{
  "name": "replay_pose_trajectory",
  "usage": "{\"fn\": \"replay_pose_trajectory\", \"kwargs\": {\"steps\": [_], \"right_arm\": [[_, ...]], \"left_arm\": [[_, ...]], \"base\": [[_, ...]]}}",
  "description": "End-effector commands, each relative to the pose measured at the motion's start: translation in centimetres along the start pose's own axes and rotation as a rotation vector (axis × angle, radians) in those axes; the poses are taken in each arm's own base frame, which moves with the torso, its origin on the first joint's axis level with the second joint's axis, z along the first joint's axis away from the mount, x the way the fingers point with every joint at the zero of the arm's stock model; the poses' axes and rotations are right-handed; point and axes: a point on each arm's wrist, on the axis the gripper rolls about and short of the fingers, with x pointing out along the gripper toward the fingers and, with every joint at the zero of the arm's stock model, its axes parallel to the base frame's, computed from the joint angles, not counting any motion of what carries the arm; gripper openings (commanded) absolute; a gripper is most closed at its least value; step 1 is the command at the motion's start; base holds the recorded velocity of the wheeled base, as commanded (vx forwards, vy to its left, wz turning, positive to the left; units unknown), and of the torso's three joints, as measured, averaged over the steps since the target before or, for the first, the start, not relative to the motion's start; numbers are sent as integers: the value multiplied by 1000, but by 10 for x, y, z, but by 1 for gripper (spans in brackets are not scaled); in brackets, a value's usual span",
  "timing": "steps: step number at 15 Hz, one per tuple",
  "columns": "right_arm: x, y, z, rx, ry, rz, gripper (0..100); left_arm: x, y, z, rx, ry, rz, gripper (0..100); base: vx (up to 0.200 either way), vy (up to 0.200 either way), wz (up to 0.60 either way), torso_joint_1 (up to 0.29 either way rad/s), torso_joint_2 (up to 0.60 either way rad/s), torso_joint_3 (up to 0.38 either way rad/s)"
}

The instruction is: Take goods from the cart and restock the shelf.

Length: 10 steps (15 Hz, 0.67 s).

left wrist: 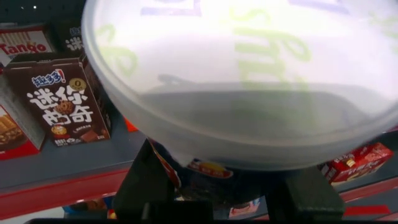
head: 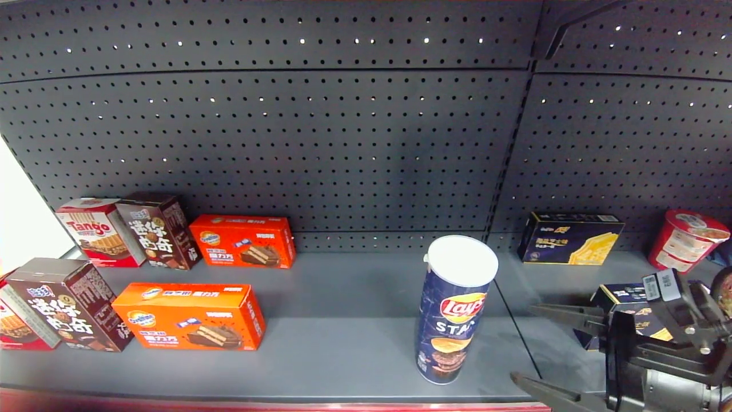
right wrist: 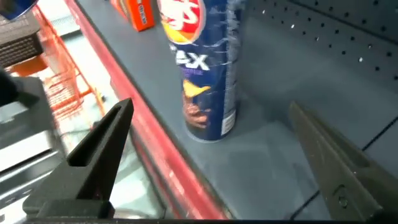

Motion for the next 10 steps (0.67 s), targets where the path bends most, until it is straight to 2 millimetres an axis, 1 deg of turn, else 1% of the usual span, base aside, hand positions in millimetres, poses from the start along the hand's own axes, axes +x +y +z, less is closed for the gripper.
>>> {"fn": "replay_pose_trajectory", "kwargs": {"steps": [1, 2, 4, 5, 6, 9, 10], "right_arm": [[-29, 10, 44, -55, -104, -18, 100], [-48, 18, 58, -40, -77, -35, 100], [-70, 28, 68, -29, -58, -113, 100], [-77, 31, 68, -29, -60, -141, 100], [-89, 36, 68, -37, -90, -190, 100], [-112, 47, 53, -47, -137, -300, 100], [-119, 50, 47, -40, -126, -326, 100]], "left_arm": [[0, 0, 1, 0, 2, -2, 0], [0, 0, 2, 0, -3, -4, 0], [-2, 0, 7, 3, -21, -3, 0], [-2, -1, 10, 4, -29, -6, 0], [-3, -1, 15, 6, -38, -11, 0], [1, -1, 35, 11, -48, -73, 0], [6, -1, 43, 14, -42, -80, 0]], "base": [[0, 0, 0, 0, 0, 0], [0, 0, 0, 0, 0, 0], [0, 0, 0, 0, 0, 0], [0, 0, 0, 0, 0, 0], [0, 0, 0, 0, 0, 0], [0, 0, 0, 0, 0, 0], [0, 0, 0, 0, 0, 0]]}}
